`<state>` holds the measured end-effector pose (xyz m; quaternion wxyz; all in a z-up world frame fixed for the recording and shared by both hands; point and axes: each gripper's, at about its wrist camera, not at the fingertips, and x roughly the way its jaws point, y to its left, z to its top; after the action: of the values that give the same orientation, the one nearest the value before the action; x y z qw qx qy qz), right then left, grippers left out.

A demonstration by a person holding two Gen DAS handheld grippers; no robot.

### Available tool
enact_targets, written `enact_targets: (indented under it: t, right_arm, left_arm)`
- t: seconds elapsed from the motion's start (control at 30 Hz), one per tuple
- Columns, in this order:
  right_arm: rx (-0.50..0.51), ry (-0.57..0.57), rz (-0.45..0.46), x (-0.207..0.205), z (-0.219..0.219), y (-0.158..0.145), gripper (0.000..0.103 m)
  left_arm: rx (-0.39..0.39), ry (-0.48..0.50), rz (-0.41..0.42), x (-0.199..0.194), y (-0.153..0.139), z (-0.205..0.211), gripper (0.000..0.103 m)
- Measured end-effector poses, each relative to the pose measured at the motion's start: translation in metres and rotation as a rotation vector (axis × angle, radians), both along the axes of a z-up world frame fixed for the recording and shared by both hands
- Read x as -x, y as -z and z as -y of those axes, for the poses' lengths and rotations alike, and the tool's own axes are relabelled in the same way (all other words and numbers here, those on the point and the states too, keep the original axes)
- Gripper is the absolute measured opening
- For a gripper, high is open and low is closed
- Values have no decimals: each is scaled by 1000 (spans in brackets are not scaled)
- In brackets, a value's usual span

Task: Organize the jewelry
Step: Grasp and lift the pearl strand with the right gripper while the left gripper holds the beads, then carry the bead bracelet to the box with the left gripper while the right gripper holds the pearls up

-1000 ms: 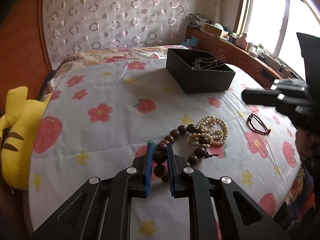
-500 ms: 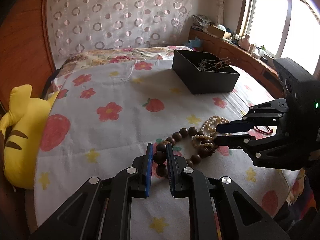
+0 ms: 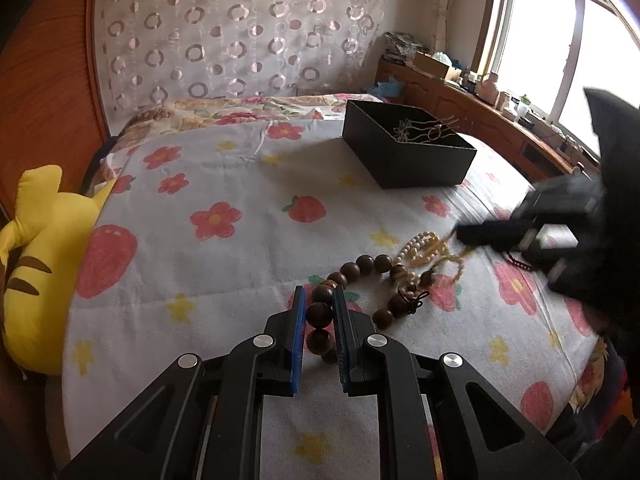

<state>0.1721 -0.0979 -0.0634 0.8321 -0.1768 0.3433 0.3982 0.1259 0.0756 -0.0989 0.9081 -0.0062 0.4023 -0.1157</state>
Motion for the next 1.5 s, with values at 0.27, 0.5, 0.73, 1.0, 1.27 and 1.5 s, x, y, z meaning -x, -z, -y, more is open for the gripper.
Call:
enact_targets:
  t: [0.27, 0.5, 0.73, 1.0, 1.27, 1.5]
  right_arm:
    - [-99, 15, 156, 14, 22, -83, 5]
    - [-117, 46, 234, 9, 40, -124, 5]
    - [-123, 77, 306, 5, 56, -155, 5]
    - [-135, 119, 345, -5, 77, -174, 5]
    - [-132, 147, 368, -29, 86, -183, 5]
    - [-128, 152, 380, -67, 86, -191, 5]
  left_arm:
    - [10, -15, -1, 1, 2, -2, 12]
    - [34, -16, 39, 0, -12, -3, 12]
    - [71, 46, 125, -6, -57, 17, 12]
    - [63, 115, 236, -22, -121, 48, 12]
    - [87, 151, 267, -62, -151, 62, 12]
    - [91, 186, 225, -116, -142, 82, 12]
